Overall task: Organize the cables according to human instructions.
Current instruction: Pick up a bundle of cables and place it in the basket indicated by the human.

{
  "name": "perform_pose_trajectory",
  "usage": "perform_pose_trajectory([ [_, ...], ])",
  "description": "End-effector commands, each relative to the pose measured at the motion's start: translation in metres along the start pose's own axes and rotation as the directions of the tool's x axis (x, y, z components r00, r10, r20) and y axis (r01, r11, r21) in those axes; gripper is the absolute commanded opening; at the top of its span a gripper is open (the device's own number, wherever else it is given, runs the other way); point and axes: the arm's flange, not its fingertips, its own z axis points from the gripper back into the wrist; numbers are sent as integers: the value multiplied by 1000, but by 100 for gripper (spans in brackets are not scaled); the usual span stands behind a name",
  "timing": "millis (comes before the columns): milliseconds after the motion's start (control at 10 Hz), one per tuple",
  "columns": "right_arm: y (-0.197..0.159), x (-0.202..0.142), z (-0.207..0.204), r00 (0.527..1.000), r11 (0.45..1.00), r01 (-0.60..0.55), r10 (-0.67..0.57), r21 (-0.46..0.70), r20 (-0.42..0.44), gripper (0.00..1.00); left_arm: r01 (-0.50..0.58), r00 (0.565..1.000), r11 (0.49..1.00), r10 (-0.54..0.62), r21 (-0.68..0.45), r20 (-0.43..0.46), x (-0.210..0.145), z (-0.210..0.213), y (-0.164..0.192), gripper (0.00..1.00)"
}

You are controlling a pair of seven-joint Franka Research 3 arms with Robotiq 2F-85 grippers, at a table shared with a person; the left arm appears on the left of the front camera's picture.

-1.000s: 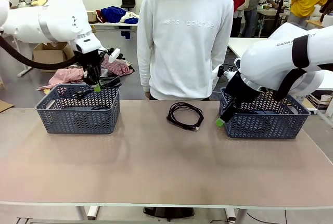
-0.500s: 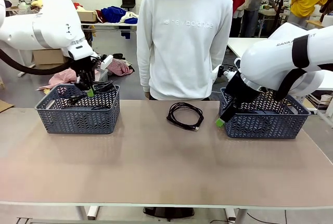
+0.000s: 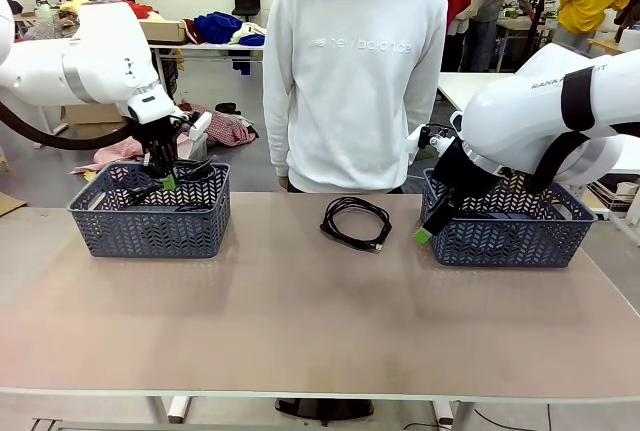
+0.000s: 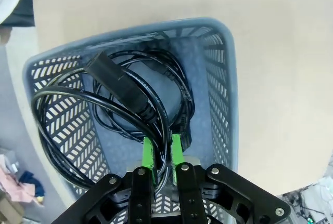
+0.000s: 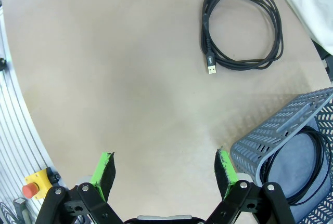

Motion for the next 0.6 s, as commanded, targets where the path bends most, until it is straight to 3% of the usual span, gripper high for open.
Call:
perform_pose_trajectory([
  [0, 0, 3, 2, 1000, 1000, -2, 2, -1, -1, 100, -2, 1000, 1000, 2, 13, -21, -3, -4, -2, 35],
  [100, 0, 3, 2, 1000, 1000, -2, 2, -1, -1, 100, -5, 1000, 1000, 6, 12, -26, -4, -4, -2, 35],
  [200, 0, 3, 2, 1000, 1000, -2, 2, -1, -1, 100, -11, 1000, 1000, 12, 10, -29, -5, -4, -2, 54],
  [300, 0, 3, 2, 1000, 1000, -2, 2, -1, -1, 100, -22, 999, 1000, 22, -3, -26, -5, -2, -1, 39],
  [400, 0, 3, 2, 1000, 1000, -2, 2, -1, -1, 100, -26, 999, 1000, 26, -13, -18, -5, 1, 0, 73],
  [500, 0, 3, 2, 1000, 1000, -2, 2, -1, -1, 100, -36, 999, 999, 35, -27, -21, -4, 3, 1, 58],
])
